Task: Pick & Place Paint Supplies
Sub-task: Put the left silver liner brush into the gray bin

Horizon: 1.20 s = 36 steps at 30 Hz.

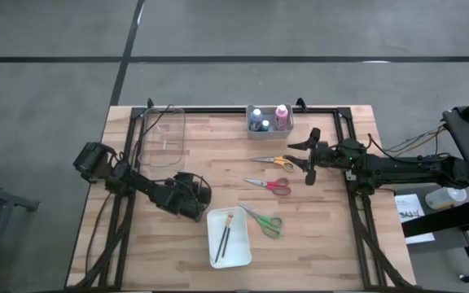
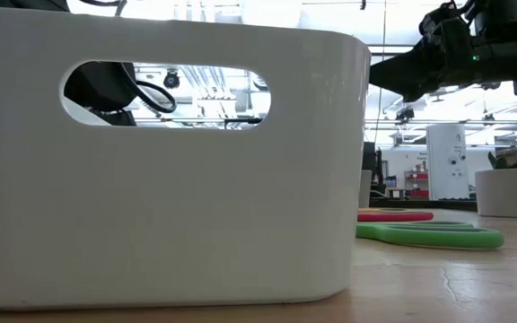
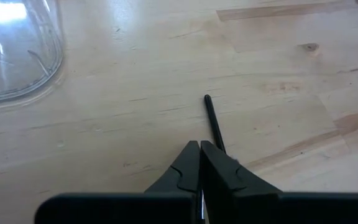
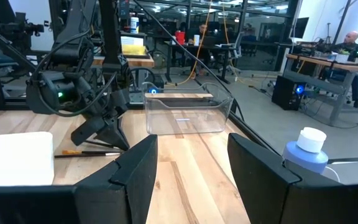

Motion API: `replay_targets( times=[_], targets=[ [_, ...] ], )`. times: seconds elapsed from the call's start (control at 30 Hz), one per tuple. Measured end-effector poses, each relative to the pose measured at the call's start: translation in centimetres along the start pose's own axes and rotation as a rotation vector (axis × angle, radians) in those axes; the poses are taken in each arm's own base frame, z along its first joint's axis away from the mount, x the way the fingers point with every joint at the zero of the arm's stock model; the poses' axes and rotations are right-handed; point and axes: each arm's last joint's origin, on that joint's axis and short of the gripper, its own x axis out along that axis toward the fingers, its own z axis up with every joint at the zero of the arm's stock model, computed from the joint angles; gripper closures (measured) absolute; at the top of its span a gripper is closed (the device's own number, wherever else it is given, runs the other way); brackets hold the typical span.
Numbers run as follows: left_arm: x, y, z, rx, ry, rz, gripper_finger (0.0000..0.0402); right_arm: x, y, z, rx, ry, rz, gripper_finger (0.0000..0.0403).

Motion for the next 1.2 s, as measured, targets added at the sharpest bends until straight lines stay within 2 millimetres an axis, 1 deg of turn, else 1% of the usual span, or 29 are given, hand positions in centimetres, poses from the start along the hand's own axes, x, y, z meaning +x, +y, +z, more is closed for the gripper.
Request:
replay_targets(
  times=[0.3,0.83,1.2],
  targets=[
    [-0.4,0.0,0.3,-0.004,0.015,-0.003,0.0393,0.0,0.0,0.0,0.000,0.000,0.000,0.0209],
    [-0.6,0.1,0.4,-0.007,0.027,0.002,0.0393,0.0,0.0,0.0,0.000,0.000,0.001,0.0209],
    [-1.0,-0.2,0.7,0.012,0.053,0.037,0.0393,0.0,0.0,0.0,0.000,0.000,0.001,0.0209]
  ],
)
